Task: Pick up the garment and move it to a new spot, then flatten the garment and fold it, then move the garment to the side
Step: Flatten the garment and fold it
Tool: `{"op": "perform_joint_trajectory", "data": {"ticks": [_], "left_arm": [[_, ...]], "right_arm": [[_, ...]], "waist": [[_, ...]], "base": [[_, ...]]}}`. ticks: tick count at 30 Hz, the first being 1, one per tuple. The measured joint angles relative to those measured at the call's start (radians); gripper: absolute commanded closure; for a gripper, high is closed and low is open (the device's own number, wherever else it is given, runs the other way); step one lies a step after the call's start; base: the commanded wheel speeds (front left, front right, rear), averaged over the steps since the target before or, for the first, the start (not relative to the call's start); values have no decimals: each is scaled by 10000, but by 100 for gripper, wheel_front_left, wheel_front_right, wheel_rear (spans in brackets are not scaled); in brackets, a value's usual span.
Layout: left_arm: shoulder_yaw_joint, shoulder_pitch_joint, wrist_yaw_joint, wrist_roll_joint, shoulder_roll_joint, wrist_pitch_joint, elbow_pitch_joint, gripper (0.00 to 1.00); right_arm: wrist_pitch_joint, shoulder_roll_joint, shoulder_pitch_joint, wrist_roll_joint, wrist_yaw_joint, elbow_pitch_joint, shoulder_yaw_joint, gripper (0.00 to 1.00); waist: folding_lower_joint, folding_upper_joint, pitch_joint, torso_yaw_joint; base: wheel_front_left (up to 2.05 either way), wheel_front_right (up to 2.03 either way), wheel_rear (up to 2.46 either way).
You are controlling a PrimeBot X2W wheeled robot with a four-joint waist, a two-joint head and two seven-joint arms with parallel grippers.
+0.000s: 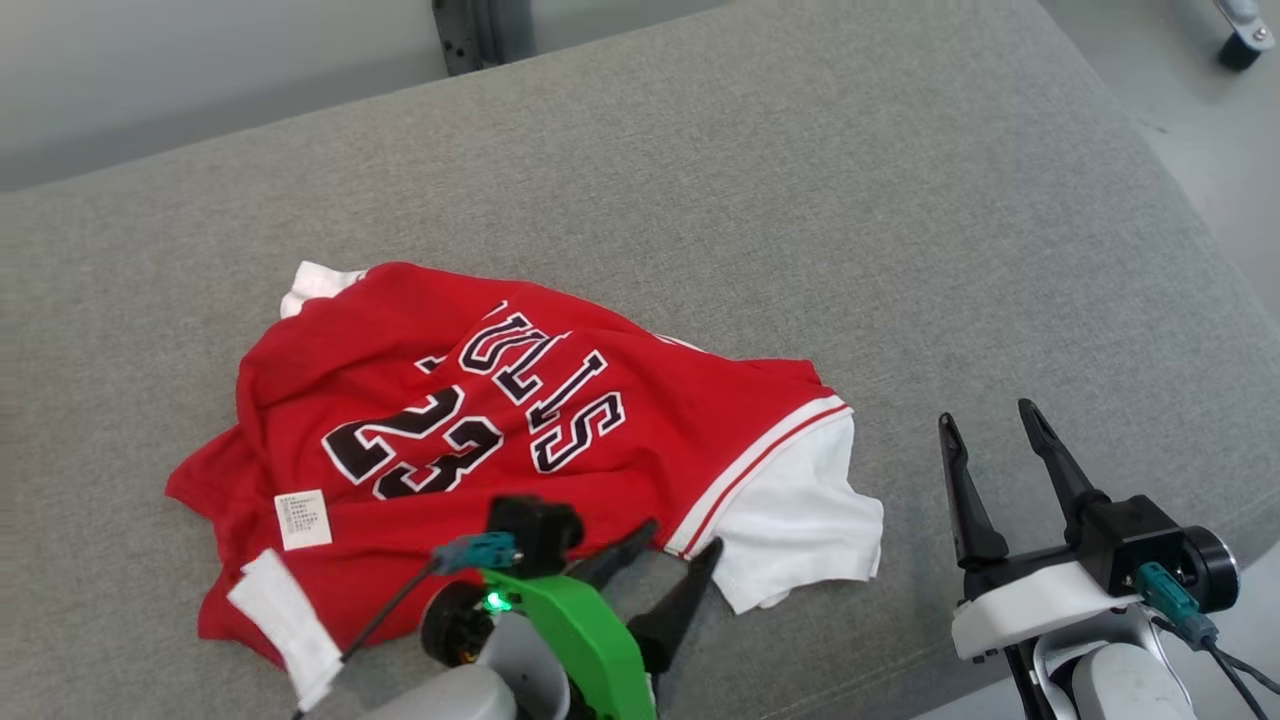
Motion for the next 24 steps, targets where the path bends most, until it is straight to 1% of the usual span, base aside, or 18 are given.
{"op": "perform_joint_trajectory", "data": {"ticks": [2, 4, 5, 7, 8, 10, 11, 14, 18, 21, 22, 23, 24], "left_arm": [[558, 314, 491, -161, 560, -378, -667, 0], [1032, 513, 1003, -211, 1101, -686, -1007, 0], [1266, 586, 1308, -205, 1421, -832, -1037, 0], [1574, 631, 2054, 58, 2167, -1035, -794, 0], [1661, 639, 2297, 186, 2449, -1043, -669, 0], [1783, 681, 2711, 291, 2761, -1083, -451, 0], [1870, 720, 2817, 265, 2817, -1083, -382, 0], [1994, 751, 2922, 196, 3070, -1001, -163, 0], [2088, 815, 3126, 153, 3465, -815, -75, 0], [2151, 925, 3095, -96, 3653, -658, -48, 0], [2192, 985, 2974, -236, 3678, -616, -63, 0], [2226, 1043, 2861, -362, 3678, -579, -79, 5], [2211, 1063, 2800, -380, 3678, -529, -88, 39]], "right_arm": [[0, -2, 70, -75, 0, -17, 2, 0], [0, -2, 80, -98, 0, -46, 29, 0], [0, -2, 95, -100, 0, -56, 44, 0], [0, 2, 130, -134, 0, -65, 88, 0], [0, 0, 138, -136, 0, -67, 115, 0], [0, 2, 155, -138, 0, -61, 165, 0], [0, 6, 163, -140, 0, -59, 165, 0], [0, 0, 166, -140, 0, -63, 165, 0], [0, 0, 166, -140, 0, -63, 174, 0], [0, -2, 174, -140, 0, -65, 161, 0], [0, -2, 191, -138, 0, -67, 157, 0], [0, 0, 211, -136, 0, -65, 157, 0], [0, 2, 223, -134, 0, -63, 155, 0]], "waist": [[0, 0, -164, 207], [0, 0, -299, 395], [0, 0, -358, 489], [0, 0, -466, 686], [0, 0, -509, 774], [0, 0, -590, 942], [0, 0, -622, 1007], [0, 0, -691, 1151], [0, 0, -701, 1175], [0, 0, -672, 1147], [0, 0, -657, 1137], [0, 1, -645, 1126], [0, 1, -640, 1118]], "base": [[0, 0, 0], [0, 0, 0], [0, 0, 0], [0, 0, 0], [0, 0, 0], [0, 0, 0], [0, 0, 0], [0, 0, 0], [0, 0, 0], [0, 0, 0], [0, 0, 0], [0, 0, 0], [0, 0, 0]]}}
